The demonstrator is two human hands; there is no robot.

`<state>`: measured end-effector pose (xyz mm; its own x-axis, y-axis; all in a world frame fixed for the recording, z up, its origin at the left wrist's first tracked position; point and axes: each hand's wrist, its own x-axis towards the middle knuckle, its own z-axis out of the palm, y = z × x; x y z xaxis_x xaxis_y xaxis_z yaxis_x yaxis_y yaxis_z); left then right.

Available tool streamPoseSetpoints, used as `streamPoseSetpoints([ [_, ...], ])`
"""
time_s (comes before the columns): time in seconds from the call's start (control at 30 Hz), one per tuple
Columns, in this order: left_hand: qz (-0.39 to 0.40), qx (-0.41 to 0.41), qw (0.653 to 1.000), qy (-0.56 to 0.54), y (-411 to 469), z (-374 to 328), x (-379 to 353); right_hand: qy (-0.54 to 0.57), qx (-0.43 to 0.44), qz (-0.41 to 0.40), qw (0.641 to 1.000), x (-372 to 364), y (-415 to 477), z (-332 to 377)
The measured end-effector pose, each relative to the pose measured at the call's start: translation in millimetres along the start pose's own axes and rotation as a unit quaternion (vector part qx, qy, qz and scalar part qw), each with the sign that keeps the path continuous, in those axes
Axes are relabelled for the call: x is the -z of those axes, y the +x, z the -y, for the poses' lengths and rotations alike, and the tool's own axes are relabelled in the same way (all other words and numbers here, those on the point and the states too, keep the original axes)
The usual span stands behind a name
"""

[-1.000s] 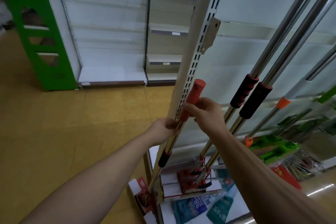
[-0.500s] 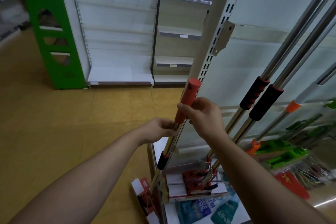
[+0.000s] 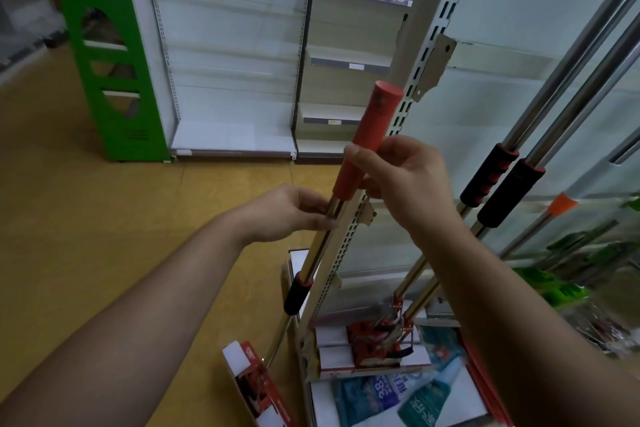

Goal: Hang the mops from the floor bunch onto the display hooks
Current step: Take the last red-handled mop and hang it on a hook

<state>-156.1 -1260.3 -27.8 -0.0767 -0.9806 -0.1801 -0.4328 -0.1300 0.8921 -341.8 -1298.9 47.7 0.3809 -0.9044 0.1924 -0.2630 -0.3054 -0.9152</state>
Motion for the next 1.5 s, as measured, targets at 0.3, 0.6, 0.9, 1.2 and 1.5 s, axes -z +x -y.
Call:
streamPoseSetpoints([
  [0.3,-0.039,-0.051,0.998,-0.001,-22.2,-38.4,0.9,0.053,0.026,-0.006,0.998,20.9,0.2,33.1],
  [0.6,-0.105,-0.052,0.993,-0.001,-44.2,-64.7,-12.3,0.048,0.065,0.019,0.997,39.0,-2.5,48.9],
  [0.9,-0.17,-0.061,0.983,-0.007,-72.9,-109.8,-54.2,0.086,0.097,0.052,0.99,84.0,-22.8,60.6],
  [1.2,-0.237,-0.07,0.969,0.011,-83.2,-168.2,-118.0,0.086,0.134,0.076,0.984,158.7,-48.7,71.4],
  [1.5,-0.285,-0.07,0.956,0.012,-87.7,-210.1,-178.3,0.074,0.17,0.084,0.979,217.0,-66.3,71.1],
])
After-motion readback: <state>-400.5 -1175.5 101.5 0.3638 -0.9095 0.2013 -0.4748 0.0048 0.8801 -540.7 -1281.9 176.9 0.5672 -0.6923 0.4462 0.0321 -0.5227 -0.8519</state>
